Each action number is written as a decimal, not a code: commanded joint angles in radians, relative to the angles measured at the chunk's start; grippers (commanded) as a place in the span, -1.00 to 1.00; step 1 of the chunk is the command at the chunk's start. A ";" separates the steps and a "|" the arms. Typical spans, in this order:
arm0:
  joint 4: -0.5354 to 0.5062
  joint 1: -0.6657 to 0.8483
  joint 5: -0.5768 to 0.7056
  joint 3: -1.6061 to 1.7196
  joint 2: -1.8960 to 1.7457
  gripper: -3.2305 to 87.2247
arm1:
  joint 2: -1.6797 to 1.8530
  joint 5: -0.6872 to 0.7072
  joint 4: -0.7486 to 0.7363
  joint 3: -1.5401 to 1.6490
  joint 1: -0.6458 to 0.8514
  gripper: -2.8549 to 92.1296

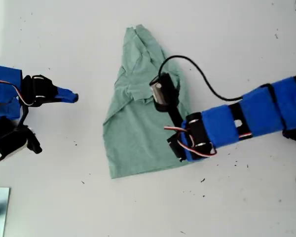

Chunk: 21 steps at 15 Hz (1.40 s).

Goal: Fold t shirt

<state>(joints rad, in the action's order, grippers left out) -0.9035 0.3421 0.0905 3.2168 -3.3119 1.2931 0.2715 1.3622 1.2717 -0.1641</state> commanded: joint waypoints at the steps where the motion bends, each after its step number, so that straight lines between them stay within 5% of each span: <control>1: -0.003 -0.023 0.011 0.012 -0.009 -0.93 | -0.051 -0.018 -0.132 0.015 -0.032 -0.96; 2: -0.005 -0.023 0.011 0.012 -0.012 -0.93 | -0.057 -0.028 -0.137 0.040 -0.034 -0.91; 3: -0.006 -0.023 0.011 0.014 -0.015 -0.93 | -0.034 -0.025 -0.106 0.037 -0.035 -0.54; 7: -0.008 -0.023 0.011 0.014 -0.017 -0.93 | 0.302 0.015 0.153 -0.178 -0.051 -0.41; 10: -0.008 -0.020 0.011 0.014 -0.017 -0.93 | 0.623 0.023 0.195 -0.077 -0.051 -0.42; 12: -0.008 -0.020 0.011 0.014 -0.017 -0.93 | 0.873 0.026 0.153 0.259 -0.003 -0.43; 16: -0.018 -0.017 0.011 0.021 -0.049 -0.93 | 1.618 0.055 -0.087 1.293 0.199 -0.91; 19: -0.043 -0.018 0.005 0.029 -0.092 -0.83 | 1.747 0.129 -0.114 1.617 0.328 -0.91; 21: -0.035 -0.031 -0.031 0.029 -0.072 -0.93 | 1.804 0.216 -0.160 1.718 0.420 -0.91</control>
<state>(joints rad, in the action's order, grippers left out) -0.9434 0.3390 0.0844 3.2336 -3.3947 3.0741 0.4310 1.2517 2.9498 0.2010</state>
